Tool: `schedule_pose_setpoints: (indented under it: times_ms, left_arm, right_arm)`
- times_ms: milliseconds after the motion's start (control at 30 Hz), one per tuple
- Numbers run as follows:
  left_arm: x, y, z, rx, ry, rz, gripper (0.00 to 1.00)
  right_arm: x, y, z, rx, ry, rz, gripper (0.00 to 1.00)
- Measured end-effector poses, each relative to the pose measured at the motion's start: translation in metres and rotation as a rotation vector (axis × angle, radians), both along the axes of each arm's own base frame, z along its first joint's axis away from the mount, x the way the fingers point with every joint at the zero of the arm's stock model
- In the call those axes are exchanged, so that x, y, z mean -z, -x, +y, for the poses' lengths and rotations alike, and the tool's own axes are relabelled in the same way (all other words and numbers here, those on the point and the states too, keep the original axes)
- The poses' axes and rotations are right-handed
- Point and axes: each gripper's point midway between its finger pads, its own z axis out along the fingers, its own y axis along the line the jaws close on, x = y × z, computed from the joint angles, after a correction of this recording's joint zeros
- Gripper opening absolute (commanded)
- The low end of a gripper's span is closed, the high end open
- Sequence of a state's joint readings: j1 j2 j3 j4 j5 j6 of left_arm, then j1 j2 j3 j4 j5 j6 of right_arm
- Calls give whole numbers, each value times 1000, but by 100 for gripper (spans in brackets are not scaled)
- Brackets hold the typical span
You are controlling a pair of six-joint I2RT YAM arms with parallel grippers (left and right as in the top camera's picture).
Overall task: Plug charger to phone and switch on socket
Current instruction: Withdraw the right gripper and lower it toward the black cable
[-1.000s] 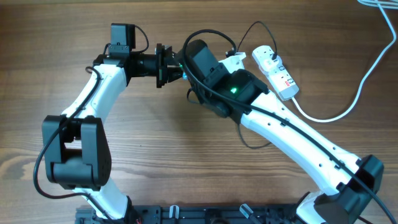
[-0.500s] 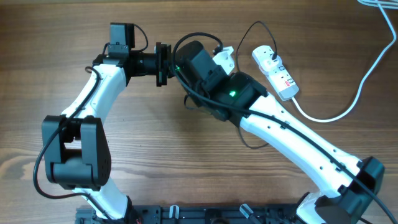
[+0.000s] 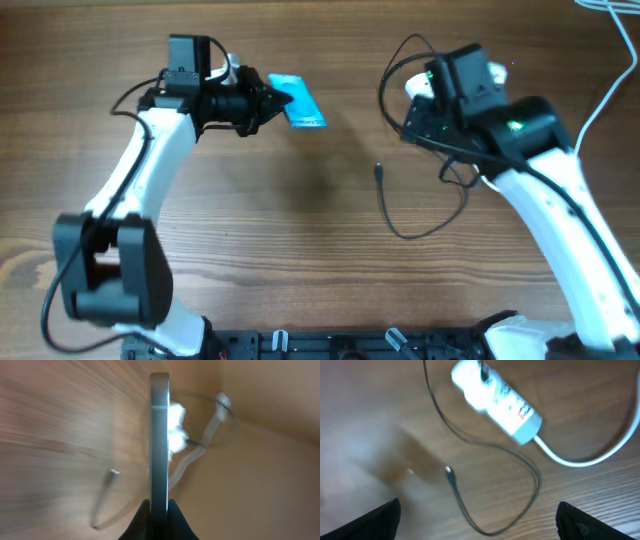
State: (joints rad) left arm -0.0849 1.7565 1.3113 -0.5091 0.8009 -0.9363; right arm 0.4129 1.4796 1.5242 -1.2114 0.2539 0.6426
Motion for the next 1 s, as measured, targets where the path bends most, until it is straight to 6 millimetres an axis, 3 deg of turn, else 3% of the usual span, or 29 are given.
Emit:
schedule_pose_setpoints:
  times_ms: [33, 100, 167, 200, 233, 300, 400, 467, 833, 1000]
  left_arm:
    - [5, 6, 13, -47, -89, 31, 4]
    - [17, 22, 40, -132, -261, 100, 4]
    - [29, 27, 64, -186, -406, 123, 4]
    - [32, 29, 70, -192, -442, 129, 4]
    - [35, 31, 77, -199, -486, 131, 4]
    - [37, 29, 85, -207, -534, 118, 4]
    - [38, 29, 89, -207, -560, 113, 4]
    - [38, 29, 89, -200, -563, 109, 4]
    - [38, 29, 89, -187, -570, 99, 4]
    - [38, 29, 89, -187, -570, 99, 4]
  right_arm:
    - [15, -3, 5, -28, -4, 27, 70]
    - [52, -9, 20, -87, -25, 95, 68]
    - [99, -10, 32, -131, -40, 202, 59]
    - [112, -9, 35, -137, -41, 236, 55]
    - [138, -8, 39, -153, -38, 304, 54]
    - [165, -7, 42, -155, -30, 371, 54]
    - [205, -4, 46, -162, -14, 459, 41]
    - [227, 3, 49, -182, -19, 523, 42]
    - [227, 4, 68, -329, -97, 538, 49]
    - [199, -1, 72, -364, -97, 539, 57]
